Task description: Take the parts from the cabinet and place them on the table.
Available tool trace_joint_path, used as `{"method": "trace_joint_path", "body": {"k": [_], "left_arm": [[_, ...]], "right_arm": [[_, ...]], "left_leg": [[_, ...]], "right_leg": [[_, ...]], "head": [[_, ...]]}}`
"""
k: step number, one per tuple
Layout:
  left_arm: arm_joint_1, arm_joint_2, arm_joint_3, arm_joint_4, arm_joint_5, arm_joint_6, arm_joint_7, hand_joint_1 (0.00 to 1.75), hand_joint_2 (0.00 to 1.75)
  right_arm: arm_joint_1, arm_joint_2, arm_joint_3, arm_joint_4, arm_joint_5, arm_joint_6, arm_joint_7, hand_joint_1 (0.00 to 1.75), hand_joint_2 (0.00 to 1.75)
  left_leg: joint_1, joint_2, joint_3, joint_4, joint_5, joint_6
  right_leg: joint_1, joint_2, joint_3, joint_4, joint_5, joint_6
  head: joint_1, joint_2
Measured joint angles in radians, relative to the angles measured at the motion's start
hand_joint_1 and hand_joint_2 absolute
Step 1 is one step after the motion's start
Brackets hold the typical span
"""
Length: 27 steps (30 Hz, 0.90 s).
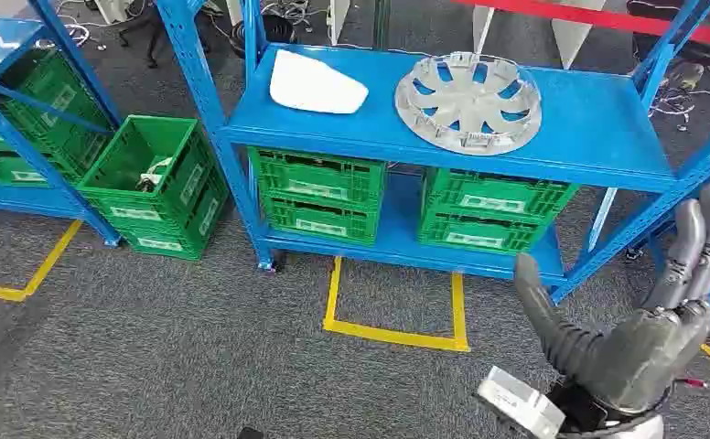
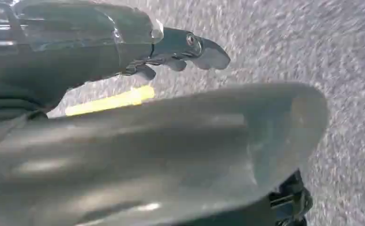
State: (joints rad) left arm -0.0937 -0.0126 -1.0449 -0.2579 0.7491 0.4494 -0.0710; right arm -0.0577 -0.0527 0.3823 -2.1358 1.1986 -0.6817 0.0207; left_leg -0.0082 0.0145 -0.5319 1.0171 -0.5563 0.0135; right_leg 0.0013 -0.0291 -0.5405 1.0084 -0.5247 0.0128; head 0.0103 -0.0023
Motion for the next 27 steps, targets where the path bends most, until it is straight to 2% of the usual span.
{"method": "trace_joint_path", "body": {"k": [4, 12, 17, 27], "left_arm": [[-0.001, 0.002, 0.000, 0.003, 0.037, -0.036, 0.008, 0.00, 0.00], [-0.005, 0.003, -0.009, 0.010, 0.011, -0.044, 0.026, 0.00, 0.00], [-0.006, 0.002, -0.020, 0.011, -0.005, -0.043, 0.042, 0.00, 0.00], [-0.013, -0.011, -0.060, 0.014, -0.037, -0.031, 0.071, 0.00, 0.00]], "right_arm": [[0.016, 0.024, -0.017, -0.041, 0.004, -0.013, -0.055, 0.00, 1.75], [0.034, 0.048, -0.035, -0.067, -0.003, -0.013, -0.070, 0.00, 1.75], [0.038, 0.053, -0.042, -0.073, -0.013, -0.013, -0.069, 0.00, 1.75], [0.020, 0.050, -0.066, -0.072, -0.028, -0.013, -0.025, 0.00, 1.75]], "left_leg": [[0.000, 0.000, 0.000, 0.000, 0.000, 0.000], [0.000, 0.000, 0.000, 0.000, 0.000, 0.000], [0.000, 0.001, 0.000, 0.000, 0.000, 0.000], [0.000, 0.003, 0.000, 0.000, 0.000, 0.000]], "right_leg": [[0.000, 0.000, 0.000, 0.000, 0.000, 0.000], [0.000, 0.000, 0.001, 0.000, 0.000, 0.000], [0.000, 0.000, 0.001, 0.000, 0.000, 0.000], [0.000, 0.000, 0.001, 0.000, 0.000, 0.000]], "head": [[0.000, 0.000], [0.000, 0.000], [0.000, 0.000], [0.000, 0.000]]}}
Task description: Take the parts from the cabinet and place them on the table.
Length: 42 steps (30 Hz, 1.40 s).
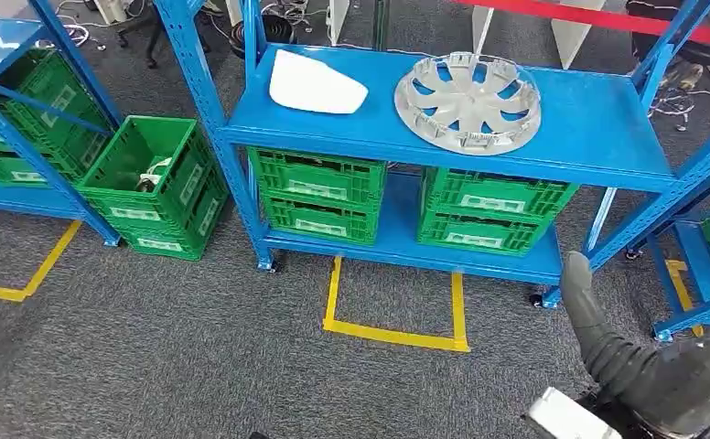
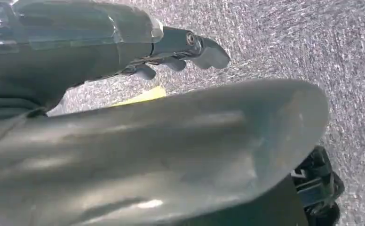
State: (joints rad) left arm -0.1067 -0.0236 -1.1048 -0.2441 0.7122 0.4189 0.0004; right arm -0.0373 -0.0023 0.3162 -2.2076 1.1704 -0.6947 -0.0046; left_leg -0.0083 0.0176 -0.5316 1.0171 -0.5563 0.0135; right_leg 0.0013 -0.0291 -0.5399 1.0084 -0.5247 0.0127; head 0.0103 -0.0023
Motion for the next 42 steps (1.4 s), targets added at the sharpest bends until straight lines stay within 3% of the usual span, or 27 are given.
{"method": "trace_joint_path", "body": {"k": [9, 11, 13, 14, 17, 18, 19, 20, 21, 22, 23, 27, 29, 32, 33, 34, 35, 37, 38, 39, 42], "left_arm": [[-0.005, -0.002, -0.046, 0.002, -0.069, 0.000, 0.027, 0.00, 0.00], [-0.006, -0.002, -0.060, 0.003, -0.078, 0.000, 0.029, 0.00, 0.00], [-0.008, -0.004, -0.072, 0.003, -0.087, 0.002, 0.030, 0.00, 0.00], [-0.010, -0.004, -0.076, 0.003, -0.090, 0.003, 0.031, 0.00, 0.00], [-0.010, -0.006, -0.093, 0.003, -0.101, 0.003, 0.035, 0.00, 0.00], [-0.010, -0.006, -0.097, 0.003, -0.108, 0.003, 0.039, 0.00, 0.00], [-0.010, -0.006, -0.099, 0.003, -0.111, 0.003, 0.041, 0.00, 0.00], [-0.011, -0.006, -0.103, 0.003, -0.116, 0.003, 0.042, 0.00, 0.00], [-0.011, -0.006, -0.107, 0.003, -0.118, 0.003, 0.043, 0.00, 0.00], [-0.012, -0.007, -0.112, 0.003, -0.119, 0.003, 0.045, 0.00, 0.00], [-0.013, -0.007, -0.116, 0.003, -0.122, 0.004, 0.047, 0.00, 0.00], [-0.017, -0.007, -0.130, 0.003, -0.126, 0.006, 0.055, 0.00, 0.00], [-0.020, -0.006, -0.131, 0.003, -0.127, 0.008, 0.056, 0.00, 0.00], [-0.019, -0.006, -0.136, 0.003, -0.127, 0.009, 0.059, 0.00, 0.00], [-0.019, -0.006, -0.140, 0.003, -0.127, 0.009, 0.060, 0.00, 0.00], [-0.019, -0.005, -0.143, 0.003, -0.127, 0.009, 0.060, 0.00, 0.00], [-0.019, -0.005, -0.145, 0.003, -0.127, 0.009, 0.060, 0.00, 0.00], [-0.019, -0.005, -0.147, 0.003, -0.127, 0.009, 0.060, 0.00, 0.00], [-0.020, -0.004, -0.148, 0.004, -0.128, 0.009, 0.060, 0.00, 0.00], [-0.021, -0.004, -0.150, 0.005, -0.128, 0.009, 0.060, 0.00, 0.00], [-0.020, -0.002, -0.161, 0.006, -0.122, 0.009, 0.059, 0.00, 0.00]], "right_arm": [[-0.009, -0.002, 0.000, 0.005, -0.007, 0.000, -0.002, 0.00, 1.75], [-0.014, -0.003, 0.000, 0.009, -0.008, 0.000, -0.005, 0.00, 1.75], [-0.016, -0.003, 0.000, 0.010, -0.013, 0.000, -0.008, 0.00, 1.75], [-0.017, -0.003, 0.000, 0.010, -0.018, 0.000, -0.010, 0.00, 1.75], [-0.014, -0.003, 0.000, 0.016, -0.021, 0.000, -0.019, 0.00, 1.75], [-0.012, -0.003, 0.000, 0.018, -0.021, 0.000, -0.021, 0.00, 1.75], [-0.010, -0.003, 0.000, 0.018, -0.021, 0.000, -0.021, 0.00, 1.75], [-0.010, -0.003, 0.001, 0.020, -0.021, 0.000, -0.024, 0.00, 1.75], [-0.010, -0.003, 0.001, 0.021, -0.021, 0.000, -0.024, 0.00, 1.75], [-0.010, -0.003, 0.001, 0.021, -0.021, 0.000, -0.024, 0.00, 1.75], [-0.010, -0.003, 0.001, 0.022, -0.022, 0.000, -0.024, 0.00, 1.75], [-0.006, -0.003, 0.001, 0.026, -0.030, 0.000, -0.032, 0.00, 1.75], [-0.006, -0.002, 0.000, 0.025, -0.030, 0.000, -0.038, 0.00, 1.75], [-0.003, 0.003, 0.000, 0.030, -0.032, 0.000, -0.039, 0.00, 1.75], [-0.002, 0.003, 0.000, 0.032, -0.032, 0.000, -0.039, 0.00, 1.75], [-0.001, 0.003, 0.000, 0.034, -0.033, 0.000, -0.039, 0.00, 1.75], [-0.001, 0.003, 0.000, 0.034, -0.034, 0.000, -0.039, 0.00, 1.75], [-0.001, 0.003, 0.000, 0.034, -0.036, 0.000, -0.039, 0.00, 1.75], [-0.001, 0.003, 0.000, 0.035, -0.035, 0.000, -0.039, 0.00, 1.75], [-0.002, 0.003, 0.000, 0.038, -0.034, 0.000, -0.039, 0.00, 1.75], [-0.001, 0.003, 0.001, 0.042, -0.029, 0.000, -0.039, 0.00, 1.75]], "left_leg": [[-0.006, 0.003, -0.001, 0.003, -0.002, 0.005], [-0.007, 0.004, -0.002, 0.001, 0.000, 0.010], [0.005, 0.005, 0.003, -0.012, 0.009, 0.020], [0.007, 0.005, 0.003, -0.012, 0.010, 0.021], [0.009, 0.004, 0.003, -0.012, 0.009, 0.022], [0.009, 0.004, 0.004, -0.012, 0.008, 0.020], [0.010, 0.002, 0.007, -0.012, 0.006, 0.017], [0.011, 0.000, 0.011, -0.012, 0.004, 0.014], [0.012, -0.001, 0.016, -0.012, 0.001, 0.010], [0.014, -0.002, 0.024, -0.012, -0.004, 0.003], [0.013, -0.002, 0.018, -0.016, -0.005, -0.002], [0.016, 0.006, 0.017, -0.018, -0.005, -0.030], [0.019, -0.013, 0.004, 0.014, -0.036, -0.038], [0.018, -0.021, -0.124, 0.243, -0.134, -0.037], [0.017, -0.021, -0.155, 0.288, -0.137, -0.037], [0.016, -0.020, -0.165, 0.285, -0.113, -0.035], [0.017, -0.020, -0.154, 0.245, -0.071, -0.032], [0.016, -0.022, -0.087, 0.088, 0.033, -0.021], [0.015, -0.028, -0.068, 0.049, 0.034, -0.014], [0.015, -0.033, -0.056, 0.025, 0.029, -0.015], [0.011, -0.031, -0.060, 0.025, 0.029, -0.006]], "right_leg": [[-0.005, 0.000, 0.000, -0.004, 0.004, 0.006], [-0.007, 0.000, 0.000, -0.005, 0.006, 0.010], [-0.006, 0.007, -0.003, 0.007, -0.008, 0.018], [-0.008, 0.017, -0.022, 0.047, -0.035, 0.023], [-0.016, 0.020, -0.133, 0.274, -0.130, 0.033], [-0.018, 0.020, -0.154, 0.308, -0.128, 0.034], [-0.019, 0.020, -0.150, 0.292, -0.100, 0.033], [-0.020, 0.020, -0.128, 0.233, -0.052, 0.031], [-0.020, 0.019, -0.098, 0.160, -0.006, 0.029], [-0.020, 0.017, -0.052, 0.049, 0.050, 0.024], [-0.014, 0.015, -0.041, 0.034, 0.030, 0.020], [-0.004, 0.026, -0.039, 0.007, 0.023, -0.011], [-0.008, 0.025, -0.027, -0.009, 0.028, -0.026], [0.000, 0.026, -0.027, -0.006, 0.024, -0.039], [0.003, 0.029, -0.027, -0.005, 0.023, -0.041], [0.006, 0.031, -0.026, -0.002, 0.021, -0.044], [0.008, 0.034, -0.024, 0.000, 0.018, -0.044], [0.012, 0.039, -0.017, 0.007, 0.009, -0.041], [0.012, 0.040, -0.017, 0.011, 0.003, -0.038], [0.020, 0.044, -0.024, 0.024, -0.002, -0.031], [0.013, 0.047, -0.026, 0.017, 0.003, -0.020]], "head": [[0.000, 0.000], [0.000, 0.000], [0.000, 0.000], [0.003, 0.000], [0.007, 0.000], [0.007, 0.000], [0.008, 0.000], [0.008, 0.000], [0.008, 0.000], [0.008, 0.000], [0.008, 0.000], [0.007, 0.000], [0.003, 0.000], [-0.006, 0.000], [-0.007, 0.000], [-0.007, 0.000], [-0.008, 0.000], [-0.008, 0.000], [-0.008, 0.000], [-0.008, 0.000], [-0.006, 0.000]]}}
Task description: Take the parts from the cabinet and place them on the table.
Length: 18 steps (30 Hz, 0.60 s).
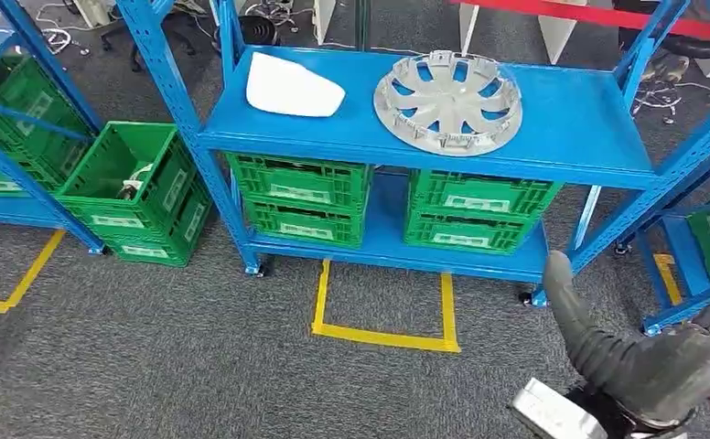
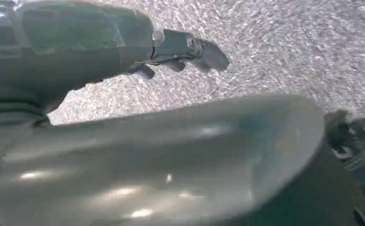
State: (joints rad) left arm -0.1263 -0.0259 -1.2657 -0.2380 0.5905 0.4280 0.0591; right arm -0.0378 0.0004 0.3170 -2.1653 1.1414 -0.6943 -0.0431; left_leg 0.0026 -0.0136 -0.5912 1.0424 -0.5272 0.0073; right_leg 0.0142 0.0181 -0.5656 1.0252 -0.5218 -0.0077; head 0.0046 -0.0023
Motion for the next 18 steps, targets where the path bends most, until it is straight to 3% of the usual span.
{"method": "trace_joint_path", "body": {"k": [2, 3, 5, 6, 7, 8, 10, 11, 12, 15, 16, 17, 18], "left_arm": [[-0.001, 0.000, 0.000, 0.002, 0.008, 0.000, -0.005, 0.00, 0.00], [-0.001, -0.002, -0.001, 0.002, 0.008, 0.000, -0.008, 0.00, 0.00], [0.000, -0.002, -0.002, 0.002, 0.008, 0.000, -0.009, 0.00, 0.00], [0.000, -0.001, -0.002, 0.002, 0.011, 0.000, -0.009, 0.00, 0.00], [0.000, 0.000, -0.002, 0.002, 0.012, 0.000, -0.009, 0.00, 0.00], [0.000, 0.000, -0.002, 0.003, 0.012, 0.000, -0.009, 0.00, 0.00], [0.000, -0.002, -0.002, 0.003, 0.012, 0.000, -0.009, 0.00, 0.00], [-0.001, -0.002, -0.002, 0.003, 0.012, 0.000, -0.009, 0.00, 0.00], [-0.003, -0.002, -0.002, 0.004, 0.013, -0.001, -0.009, 0.00, 0.00], [-0.002, -0.001, -0.002, 0.005, 0.021, -0.006, -0.005, 0.00, 0.00], [-0.005, -0.002, -0.002, 0.005, 0.024, -0.006, -0.005, 0.00, 0.00], [-0.005, -0.001, -0.002, 0.005, 0.028, -0.006, -0.005, 0.00, 0.00], [-0.006, -0.001, -0.002, 0.005, 0.031, -0.006, -0.005, 0.00, 0.00]], "right_arm": [[-0.002, 0.000, 0.000, -0.001, 0.006, -0.001, 0.002, 0.00, 1.75], [-0.002, 0.000, 0.000, -0.001, 0.010, 0.000, 0.004, 0.00, 1.75], [0.000, 0.000, 0.002, 0.000, 0.010, 0.000, 0.007, 0.00, 1.75], [0.001, 0.000, 0.002, 0.000, 0.010, 0.000, 0.009, 0.00, 1.75], [0.002, 0.000, 0.002, 0.001, 0.009, 0.000, 0.011, 0.00, 1.75], [0.001, 0.000, 0.002, 0.002, 0.009, 0.000, 0.011, 0.00, 1.75], [0.003, 0.000, 0.003, 0.003, 0.011, 0.000, 0.013, 0.00, 1.75], [0.002, -0.001, 0.003, 0.003, 0.011, 0.000, 0.015, 0.00, 1.75], [0.002, -0.001, 0.003, 0.005, 0.011, 0.000, 0.018, 0.00, 1.75], [0.004, -0.002, 0.002, 0.006, 0.012, 0.000, 0.021, 0.00, 1.75], [0.004, -0.002, 0.002, 0.005, 0.013, 0.000, 0.021, 0.00, 1.75], [0.005, -0.001, 0.003, 0.004, 0.015, -0.001, 0.022, 0.00, 1.75], [0.003, -0.001, 0.002, 0.005, 0.019, -0.001, 0.025, 0.00, 1.75]], "left_leg": [[0.014, 0.007, 0.005, -0.008, 0.004, 0.007], [0.015, 0.011, 0.006, -0.008, 0.003, 0.008], [0.018, 0.019, 0.005, -0.008, 0.002, 0.010], [0.019, 0.024, 0.005, -0.008, 0.002, 0.009], [0.021, 0.026, 0.005, -0.008, -0.003, 0.008], [0.024, 0.027, 0.008, -0.008, -0.013, 0.007], [0.028, 0.029, 0.023, -0.008, -0.021, -0.001], [0.029, 0.031, 0.029, -0.009, -0.026, -0.008], [0.025, 0.032, 0.031, -0.008, -0.032, -0.017], [0.028, 0.034, 0.045, -0.021, -0.036, -0.036], [0.028, 0.037, 0.061, -0.027, -0.045, -0.045], [0.030, 0.027, 0.064, -0.011, -0.043, -0.046], [0.028, 0.019, 0.040, 0.035, -0.056, -0.044]], "right_leg": [[0.001, -0.003, -0.010, 0.027, -0.026, 0.018], [-0.004, -0.005, -0.032, 0.080, -0.059, 0.027], [-0.016, -0.011, -0.110, 0.242, -0.134, 0.042], [-0.021, -0.013, -0.137, 0.298, -0.149, 0.047], [-0.026, -0.014, -0.145, 0.308, -0.137, 0.051], [-0.030, -0.014, -0.129, 0.269, -0.095, 0.053], [-0.034, -0.017, -0.050, 0.109, -0.004, 0.053], [-0.034, -0.022, -0.007, 0.020, 0.019, 0.051], [-0.026, -0.025, 0.010, -0.005, -0.010, 0.044], [-0.021, -0.025, 0.010, -0.006, -0.023, 0.021], [-0.023, -0.020, 0.030, -0.018, -0.025, 0.014], [-0.027, -0.021, 0.055, -0.032, -0.024, 0.006], [-0.027, -0.025, 0.072, -0.040, -0.030, -0.002]], "head": [[0.001, 0.000], [0.006, 0.000], [0.010, 0.000], [0.011, 0.000], [0.011, 0.000], [0.011, 0.000], [0.014, 0.000], [0.016, 0.000], [0.018, 0.000], [0.015, 0.000], [0.014, 0.000], [0.011, 0.000], [0.008, -0.001]]}}
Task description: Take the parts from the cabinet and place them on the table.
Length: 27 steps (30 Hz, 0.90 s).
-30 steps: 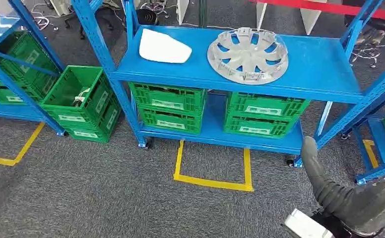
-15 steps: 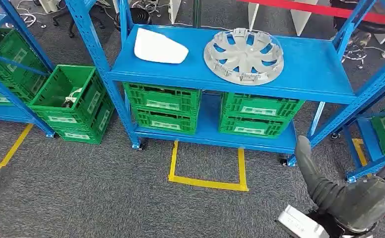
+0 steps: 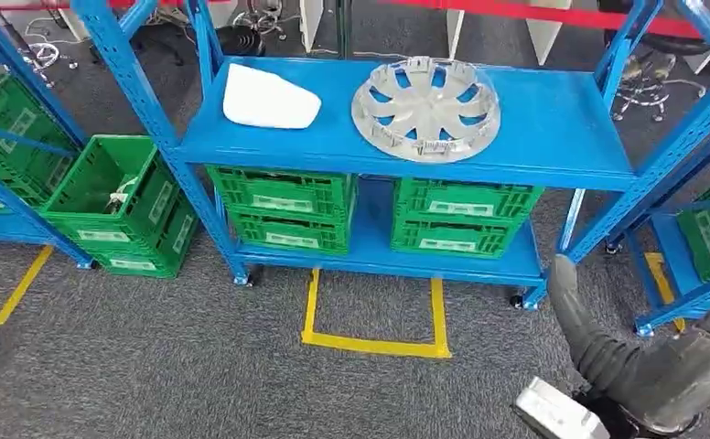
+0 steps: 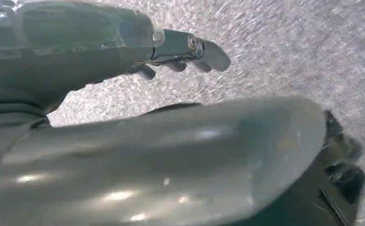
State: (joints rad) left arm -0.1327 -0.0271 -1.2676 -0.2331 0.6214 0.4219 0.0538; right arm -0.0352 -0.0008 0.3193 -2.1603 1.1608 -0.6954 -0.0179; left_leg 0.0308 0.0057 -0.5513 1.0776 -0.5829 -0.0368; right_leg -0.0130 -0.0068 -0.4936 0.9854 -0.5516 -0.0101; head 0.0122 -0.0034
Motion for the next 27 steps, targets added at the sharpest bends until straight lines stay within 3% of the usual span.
{"method": "trace_joint_path", "body": {"k": [2, 3, 4, 5, 7, 8, 9, 10, 12, 13, 14, 15, 16, 17, 18, 20, 21, 22, 23, 24, 25, 27], "left_arm": [[0.002, 0.000, 0.000, 0.000, 0.004, 0.000, 0.000, 0.00, 0.00], [0.006, 0.000, 0.000, 0.000, 0.005, -0.002, 0.002, 0.00, 0.00], [0.009, 0.001, 0.000, 0.001, 0.006, -0.003, 0.003, 0.00, 0.00], [0.012, 0.002, 0.000, 0.001, 0.007, -0.003, 0.003, 0.00, 0.00], [0.013, 0.002, 0.000, 0.001, 0.007, -0.005, 0.004, 0.00, 0.00], [0.015, 0.003, 0.000, 0.001, 0.008, -0.006, 0.005, 0.00, 0.00], [0.015, 0.005, 0.000, 0.002, 0.010, -0.007, 0.007, 0.00, 0.00], [0.018, 0.005, 0.000, 0.002, 0.011, -0.008, 0.007, 0.00, 0.00], [0.014, 0.007, 0.000, 0.003, 0.013, -0.008, 0.008, 0.00, 0.00], [0.013, 0.009, 0.000, 0.004, 0.015, -0.007, 0.009, 0.00, 0.00], [0.012, 0.008, 0.001, 0.005, 0.016, -0.007, 0.008, 0.00, 0.00], [0.013, 0.011, 0.001, 0.006, 0.016, -0.007, 0.008, 0.00, 0.00], [0.015, 0.008, 0.001, 0.006, 0.016, -0.007, 0.008, 0.00, 0.00], [0.018, 0.008, 0.001, 0.006, 0.016, -0.008, 0.008, 0.00, 0.00], [0.021, 0.008, 0.000, 0.006, 0.016, -0.009, 0.009, 0.00, 0.00], [0.024, 0.009, 0.000, 0.007, 0.016, -0.009, 0.009, 0.00, 0.00], [0.024, 0.009, 0.001, 0.007, 0.017, -0.009, 0.009, 0.00, 0.00], [0.024, 0.008, 0.001, 0.008, 0.018, -0.009, 0.009, 0.00, 0.00], [0.024, 0.007, 0.001, 0.008, 0.019, -0.009, 0.008, 0.00, 0.00], [0.030, 0.006, 0.001, 0.008, 0.021, -0.009, 0.008, 0.00, 0.00], [0.030, 0.006, 0.001, 0.008, 0.026, -0.008, 0.007, 0.00, 0.00], [0.022, 0.005, 0.001, 0.010, 0.045, -0.001, -0.002, 0.00, 0.00]], "right_arm": [[0.001, 0.000, 0.000, 0.000, 0.003, 0.001, 0.007, 0.00, 1.75], [0.002, 0.000, 0.000, 0.001, 0.003, 0.001, 0.008, 0.00, 1.75], [0.002, 0.000, 0.000, 0.002, 0.003, 0.001, 0.009, 0.00, 1.75], [0.003, 0.000, 0.000, 0.003, 0.003, 0.001, 0.014, 0.00, 1.75], [0.003, 0.000, 0.000, 0.003, 0.003, 0.001, 0.014, 0.00, 1.75], [0.003, 0.000, 0.000, 0.004, 0.004, 0.001, 0.014, 0.00, 1.75], [0.006, 0.000, 0.000, 0.005, 0.004, 0.001, 0.016, 0.00, 1.75], [0.006, -0.002, 0.001, 0.006, 0.005, 0.001, 0.018, 0.00, 1.75], [0.004, -0.001, 0.001, 0.008, 0.005, 0.001, 0.021, 0.00, 1.75], [0.001, -0.002, 0.001, 0.008, 0.006, 0.001, 0.021, 0.00, 1.75], [0.000, -0.002, 0.001, 0.006, 0.006, 0.001, 0.023, 0.00, 1.75], [-0.001, -0.003, 0.001, 0.006, 0.006, 0.000, 0.023, 0.00, 1.75], [-0.001, -0.003, 0.002, 0.006, 0.006, 0.000, 0.023, 0.00, 1.75], [0.001, -0.004, 0.002, 0.011, 0.006, 0.000, 0.023, 0.00, 1.75], [0.004, -0.005, 0.002, 0.014, 0.006, 0.000, 0.024, 0.00, 1.75], [0.004, -0.006, 0.002, 0.018, 0.005, 0.001, 0.025, 0.00, 1.75], [0.005, -0.006, 0.002, 0.019, 0.006, 0.001, 0.026, 0.00, 1.75], [0.008, -0.006, 0.002, 0.019, 0.006, 0.001, 0.027, 0.00, 1.75], [0.012, -0.008, 0.002, 0.019, 0.007, 0.001, 0.029, 0.00, 1.75], [0.017, -0.009, 0.002, 0.019, 0.006, 0.001, 0.031, 0.00, 1.75], [0.022, -0.011, 0.002, 0.023, 0.006, 0.000, 0.033, 0.00, 1.75], [0.023, -0.012, 0.002, 0.022, 0.010, 0.002, 0.040, 0.00, 1.75]], "left_leg": [[-0.003, -0.007, -0.111, 0.157, -0.044, 0.000], [-0.005, -0.007, -0.172, 0.224, -0.051, 0.001], [-0.008, -0.007, -0.211, 0.244, -0.030, 0.004], [-0.011, -0.007, -0.231, 0.220, 0.026, 0.009], [-0.018, -0.007, -0.209, 0.077, 0.173, 0.023], [-0.025, -0.010, -0.192, 0.037, 0.202, 0.034], [-0.032, -0.010, -0.186, 0.068, 0.185, 0.038], [-0.033, -0.009, -0.167, 0.036, 0.169, 0.044], [-0.038, -0.008, -0.131, 0.007, 0.101, 0.058], [-0.033, -0.010, -0.107, -0.005, 0.092, 0.062], [-0.023, -0.009, -0.079, -0.031, 0.080, 0.062], [-0.020, -0.006, -0.046, -0.049, 0.069, 0.063], [-0.018, -0.004, -0.014, -0.067, 0.058, 0.063], [-0.016, -0.004, 0.021, -0.085, 0.045, 0.062], [-0.013, -0.003, 0.058, -0.103, 0.030, 0.059], [-0.008, -0.005, 0.129, -0.131, 0.000, 0.052], [-0.005, -0.007, 0.166, -0.144, -0.018, 0.049], [-0.002, -0.010, 0.204, -0.155, -0.039, 0.045], [0.000, -0.012, 0.239, -0.162, -0.060, 0.040], [0.000, -0.011, 0.252, -0.167, -0.079, 0.035], [-0.001, -0.020, 0.276, -0.148, -0.097, 0.024], [0.003, -0.023, 0.282, -0.157, -0.101, 0.002]], "right_leg": [[0.005, 0.000, 0.026, -0.010, -0.016, -0.009], [0.008, 0.001, 0.038, -0.012, -0.027, -0.011], [0.010, 0.005, 0.053, -0.013, -0.039, -0.011], [0.012, 0.008, 0.074, -0.015, -0.055, -0.011], [0.015, 0.012, 0.124, -0.020, -0.091, -0.009], [0.014, 0.012, 0.149, -0.025, -0.110, -0.007], [0.016, 0.014, 0.154, -0.038, -0.120, 0.002], [0.012, 0.015, 0.167, -0.044, -0.125, 0.011], [0.010, 0.012, 0.197, -0.061, -0.123, 0.021], [0.013, 0.013, 0.188, -0.030, -0.094, 0.026], [0.014, 0.012, 0.144, 0.062, -0.058, 0.028], [0.014, 0.013, 0.086, 0.158, -0.024, 0.035], [0.011, 0.012, 0.023, 0.234, -0.020, 0.042], [0.006, 0.012, -0.035, 0.281, -0.042, 0.048], [0.003, 0.012, -0.085, 0.296, -0.091, 0.053], [0.002, 0.011, -0.151, 0.276, -0.181, 0.059], [0.002, 0.010, -0.174, 0.240, -0.189, 0.060], [0.002, 0.010, -0.190, 0.185, -0.157, 0.059], [0.002, 0.009, -0.203, 0.119, -0.072, 0.057], [0.002, 0.006, -0.215, 0.052, 0.126, 0.052], [0.008, 0.006, -0.224, 0.046, 0.195, 0.040], [0.014, 0.010, -0.215, 0.080, 0.159, 0.012]], "head": [[-0.008, 0.001], [-0.008, 0.001], [-0.011, 0.001], [-0.012, 0.001], [-0.013, 0.001], [-0.010, 0.001], [-0.004, 0.000], [-0.005, 0.001], [-0.015, 0.001], [-0.013, 0.001], [-0.014, 0.001], [-0.011, 0.000], [-0.010, 0.001], [-0.003, 0.001], [-0.001, 0.001], [0.003, 0.001], [0.003, 0.001], [0.005, 0.001], [0.006, 0.001], [0.008, 0.001], [0.007, 0.000], [0.010, 0.001]]}}
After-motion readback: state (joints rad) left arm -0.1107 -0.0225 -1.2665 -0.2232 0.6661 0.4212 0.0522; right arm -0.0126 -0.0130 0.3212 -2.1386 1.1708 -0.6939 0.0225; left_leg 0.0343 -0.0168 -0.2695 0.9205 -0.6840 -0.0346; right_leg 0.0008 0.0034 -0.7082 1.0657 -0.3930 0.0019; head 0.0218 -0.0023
